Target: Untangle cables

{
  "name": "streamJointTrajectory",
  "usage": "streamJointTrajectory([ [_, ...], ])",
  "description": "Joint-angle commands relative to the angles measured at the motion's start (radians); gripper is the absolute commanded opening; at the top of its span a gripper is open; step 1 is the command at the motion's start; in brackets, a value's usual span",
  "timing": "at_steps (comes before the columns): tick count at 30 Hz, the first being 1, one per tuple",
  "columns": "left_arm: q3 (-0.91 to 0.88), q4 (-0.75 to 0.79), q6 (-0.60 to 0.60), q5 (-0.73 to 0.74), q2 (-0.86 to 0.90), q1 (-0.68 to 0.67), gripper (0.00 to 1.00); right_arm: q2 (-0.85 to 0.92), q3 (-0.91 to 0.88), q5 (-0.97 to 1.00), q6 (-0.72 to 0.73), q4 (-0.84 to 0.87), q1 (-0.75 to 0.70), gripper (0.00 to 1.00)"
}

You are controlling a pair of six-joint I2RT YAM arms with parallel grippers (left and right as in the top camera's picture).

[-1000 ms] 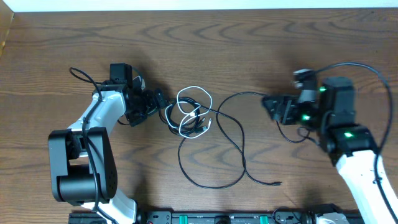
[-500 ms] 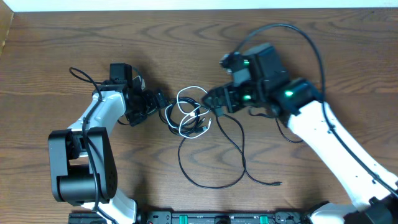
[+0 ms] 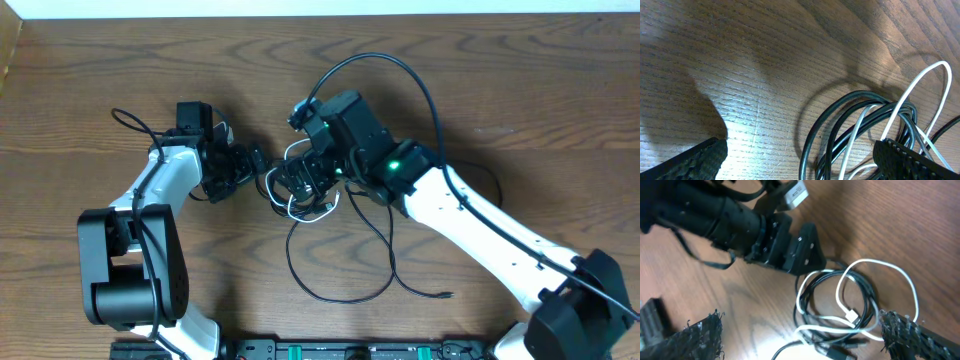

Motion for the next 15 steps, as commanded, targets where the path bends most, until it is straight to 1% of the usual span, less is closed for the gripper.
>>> streamJointTrajectory([
  [1,-0.005,-0.002,0.005,-0.01,0.007,0.005,0.98,0.04,0.017,0.044,-0.015,0.037,0.018,0.99],
  [7,-0.005,-0.002,0.005,-0.01,0.007,0.005,0.98,0.081,0.017,0.048,-0.02,0.084,0.02,0.99],
  [13,-0.005,-0.002,0.005,-0.01,0.007,0.005,0.98,0.13,0.017,0.05,-0.078,0.152,0.021,0.99],
  [15,-0.005,-0.002,0.005,-0.01,0.007,0.005,0.98,0.148,0.017,0.077,-0.085,0.171,0.021,0.99],
])
